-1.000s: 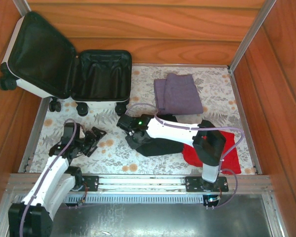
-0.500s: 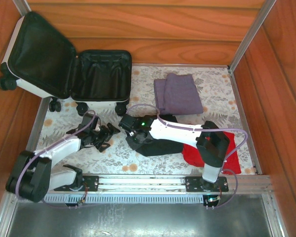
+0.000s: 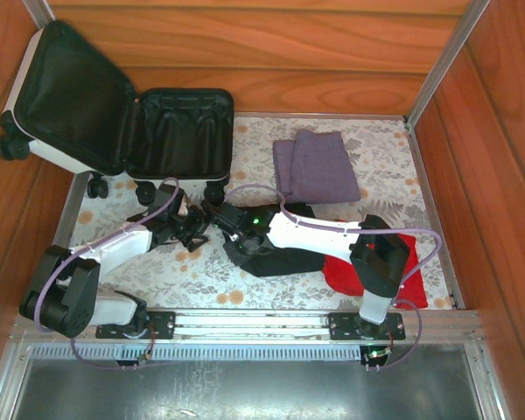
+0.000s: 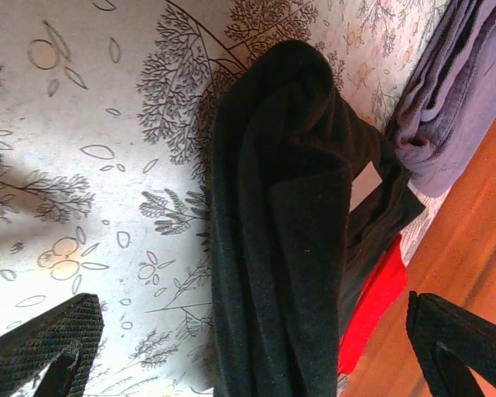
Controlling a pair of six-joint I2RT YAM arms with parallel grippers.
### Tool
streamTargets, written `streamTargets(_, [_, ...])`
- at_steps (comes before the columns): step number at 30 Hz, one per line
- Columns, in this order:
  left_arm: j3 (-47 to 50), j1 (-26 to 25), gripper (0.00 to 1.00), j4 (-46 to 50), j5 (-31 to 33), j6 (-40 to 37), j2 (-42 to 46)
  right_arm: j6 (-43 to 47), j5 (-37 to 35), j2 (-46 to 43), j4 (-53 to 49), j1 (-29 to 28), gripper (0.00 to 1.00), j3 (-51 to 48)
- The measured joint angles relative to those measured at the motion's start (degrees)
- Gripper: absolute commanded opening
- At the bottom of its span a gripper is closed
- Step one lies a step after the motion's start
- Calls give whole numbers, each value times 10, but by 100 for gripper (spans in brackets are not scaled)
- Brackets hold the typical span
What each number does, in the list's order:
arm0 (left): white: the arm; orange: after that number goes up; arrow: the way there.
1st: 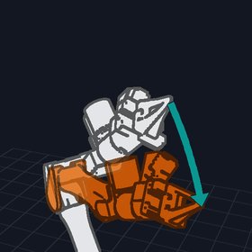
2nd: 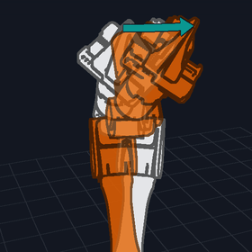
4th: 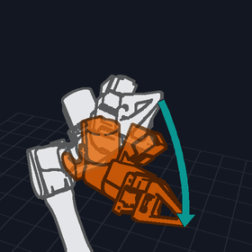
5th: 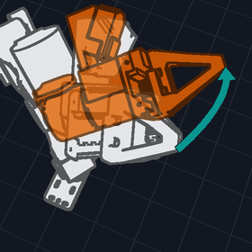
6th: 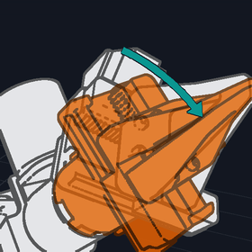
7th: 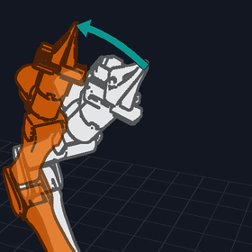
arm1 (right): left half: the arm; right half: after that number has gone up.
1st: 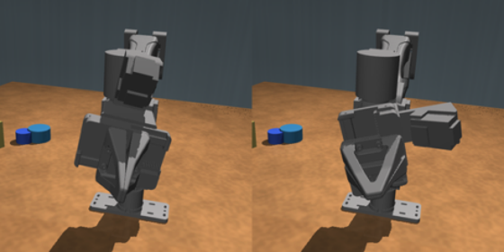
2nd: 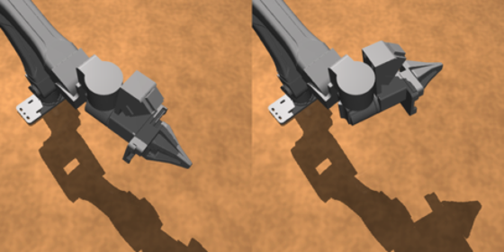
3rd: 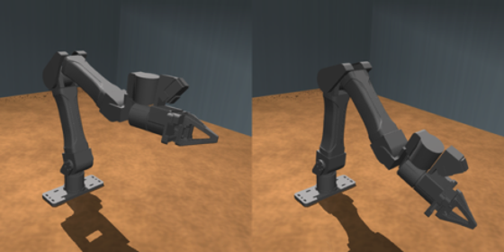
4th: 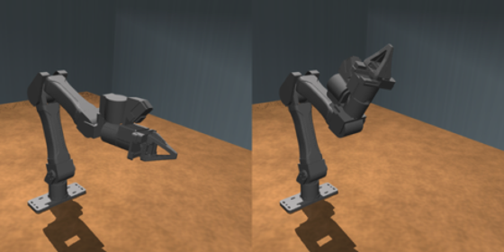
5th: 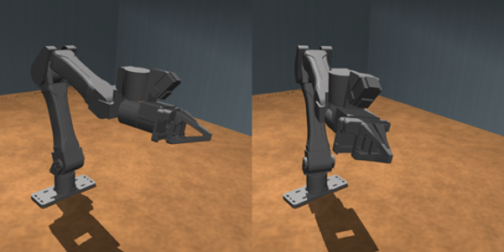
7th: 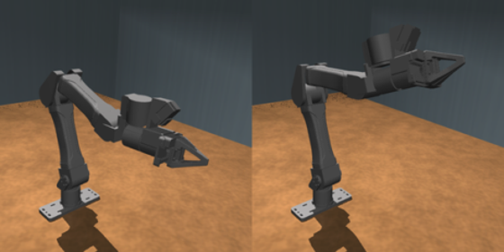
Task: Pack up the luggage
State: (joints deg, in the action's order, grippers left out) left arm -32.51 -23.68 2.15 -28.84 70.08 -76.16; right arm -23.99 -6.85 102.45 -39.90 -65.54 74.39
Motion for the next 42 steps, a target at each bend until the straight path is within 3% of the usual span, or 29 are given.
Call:
streamTargets(9, [-28,-31,98,-32,-2,10,-85,1,0,-14,11,0,0,-8])
streamTargets(16, [-56,-58,78,-92,-20,39,-164,1,-1,-16,17,0,0,-9])
streamTargets(18, [-56,-60,63,-98,-19,45,-170,1,-1,-16,18,0,0,-9])
streamTargets(23, [-55,-63,13,-105,-14,55,-171,2,-3,-25,26,0,2,-23])
streamTargets(25, [-54,-64,0,-105,-14,52,-171,1,-6,-31,30,0,10,-27])
streamTargets(26, [-54,-64,0,-106,-14,54,-171,1,-7,-34,30,0,18,-28])
streamTargets(28, [-54,-64,0,-109,-14,53,-171,2,-13,-39,29,0,49,-29])
streamTargets(29, [-54,-64,0,-110,-13,52,-171,1,-16,-42,28,0,61,-29])
streamTargets(30, [-54,-64,0,-109,-12,52,-171,3,-21,-47,25,0,66,-29])
streamTargets(32, [-57,-64,0,-106,-11,48,-171,5,-38,-64,13,0,73,-29])
streamTargets(36, [-109,-72,0,-31,13,13,-169,-7,-90,-139,-17,5,77,-38])
streamTargets(42, [-260,-94,0,121,83,-91,-137,-41,-207,-336,-41,40,79,-101])
